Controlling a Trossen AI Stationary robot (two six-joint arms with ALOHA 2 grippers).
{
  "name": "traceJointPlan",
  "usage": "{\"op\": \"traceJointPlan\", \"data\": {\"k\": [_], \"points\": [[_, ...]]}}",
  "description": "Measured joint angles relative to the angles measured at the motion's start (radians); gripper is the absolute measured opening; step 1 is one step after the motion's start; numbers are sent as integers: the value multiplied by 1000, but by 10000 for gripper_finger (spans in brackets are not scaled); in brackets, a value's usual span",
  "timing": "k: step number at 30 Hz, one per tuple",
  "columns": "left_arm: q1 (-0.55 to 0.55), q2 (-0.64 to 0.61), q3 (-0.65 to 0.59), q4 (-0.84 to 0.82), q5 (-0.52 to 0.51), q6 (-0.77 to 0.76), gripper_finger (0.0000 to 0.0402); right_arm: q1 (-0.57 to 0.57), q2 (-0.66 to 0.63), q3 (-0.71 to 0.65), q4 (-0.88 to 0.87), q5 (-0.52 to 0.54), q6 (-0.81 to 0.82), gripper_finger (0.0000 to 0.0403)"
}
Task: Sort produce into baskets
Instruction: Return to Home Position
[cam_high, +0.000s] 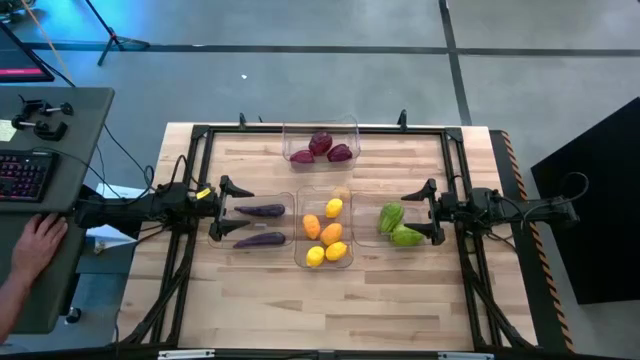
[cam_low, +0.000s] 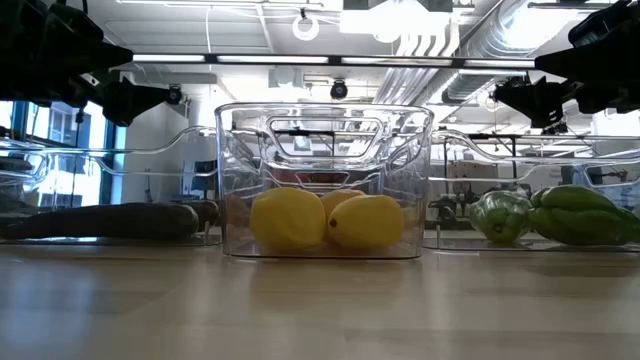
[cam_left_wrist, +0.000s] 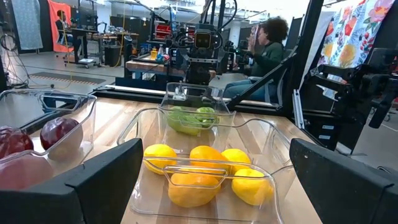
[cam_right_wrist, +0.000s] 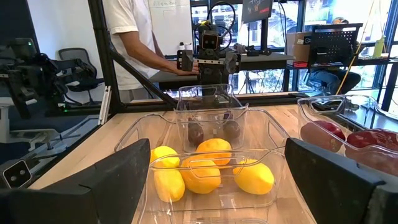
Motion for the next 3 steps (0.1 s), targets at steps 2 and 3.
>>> {"op": "traceJointPlan", "data": {"k": [2,3], "points": [[0,0,0,0,0,0,394,0,0,0,0,0,0,362],[0,0,0,0,0,0,394,0,0,0,0,0,0,362]]}}
